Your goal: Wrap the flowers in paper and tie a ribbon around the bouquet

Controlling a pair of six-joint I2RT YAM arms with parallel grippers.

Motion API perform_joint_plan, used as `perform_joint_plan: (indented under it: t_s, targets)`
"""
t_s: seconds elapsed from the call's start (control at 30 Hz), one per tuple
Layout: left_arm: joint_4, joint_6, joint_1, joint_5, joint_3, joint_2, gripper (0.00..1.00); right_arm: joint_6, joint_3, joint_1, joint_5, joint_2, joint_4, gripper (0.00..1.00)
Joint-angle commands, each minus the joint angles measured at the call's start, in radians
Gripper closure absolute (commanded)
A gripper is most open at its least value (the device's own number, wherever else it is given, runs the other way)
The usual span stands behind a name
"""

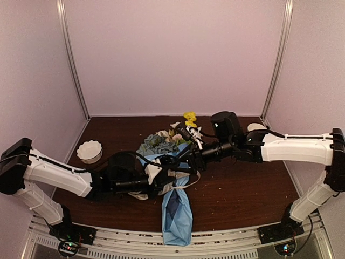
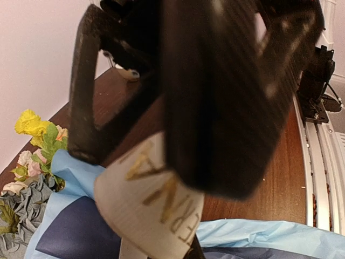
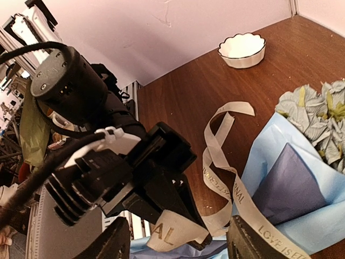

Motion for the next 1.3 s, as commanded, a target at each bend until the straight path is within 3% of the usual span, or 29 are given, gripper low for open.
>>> perform_joint_plan:
  t_s: [0.0,0.17,0.3,0.37,0.43,0.53,0.63,0.73,0.87,1.0,1.13,1.2,1.27]
  targets:
    - [0.059,-0.011,0.001,-0.011,0.007,-0.017,1.0,0.082,-0.052,0.01,-0.064,0.016,0.191,0.36]
    - [0.052,-0.011,0.001,-0.011,0.012,-0.014,1.0,0.099,-0.075,0.015,-0.088,0.037,0.21,0.44]
    - [0.047,-0.011,0.001,-0.009,0.016,-0.012,1.0,0.113,-0.083,0.016,-0.076,0.041,0.225,0.85]
    - [0.045,-0.011,0.001,-0.012,0.014,-0.016,1.0,0.098,-0.078,0.015,-0.051,0.034,0.198,1.0]
    - [0.032,-0.012,0.001,-0.018,0.014,-0.027,0.99,0.078,-0.075,0.014,-0.031,0.025,0.17,1.0]
    - [-0.072,-0.011,0.002,-0.023,0.042,-0.065,0.5,0.055,-0.076,0.008,0.001,0.012,0.132,1.0]
    - [-0.277,-0.026,0.006,0.012,0.087,-0.131,0.34,0.034,-0.071,0.0,0.031,0.004,0.093,1.0]
    - [-0.464,-0.09,0.072,0.142,0.097,-0.201,0.32,0.028,-0.069,-0.007,0.046,-0.002,0.079,1.0]
    - [-0.634,-0.165,0.15,0.058,0.074,-0.221,0.34,0.026,-0.051,-0.012,0.046,0.01,0.072,1.0]
    - [-0.736,-0.243,0.249,0.032,0.094,-0.115,0.37,0.028,-0.034,-0.013,0.047,0.02,0.06,1.0]
    - [-0.767,-0.22,0.28,0.031,0.13,-0.015,0.38,0.018,-0.033,-0.013,0.047,0.011,0.04,1.0]
    - [-0.775,-0.203,0.279,0.011,0.142,0.021,0.43,0.012,-0.032,-0.014,0.052,0.005,0.031,1.0]
    - [-0.79,-0.189,0.28,-0.01,0.157,0.043,0.55,0.014,-0.035,-0.015,0.053,0.003,0.034,1.0]
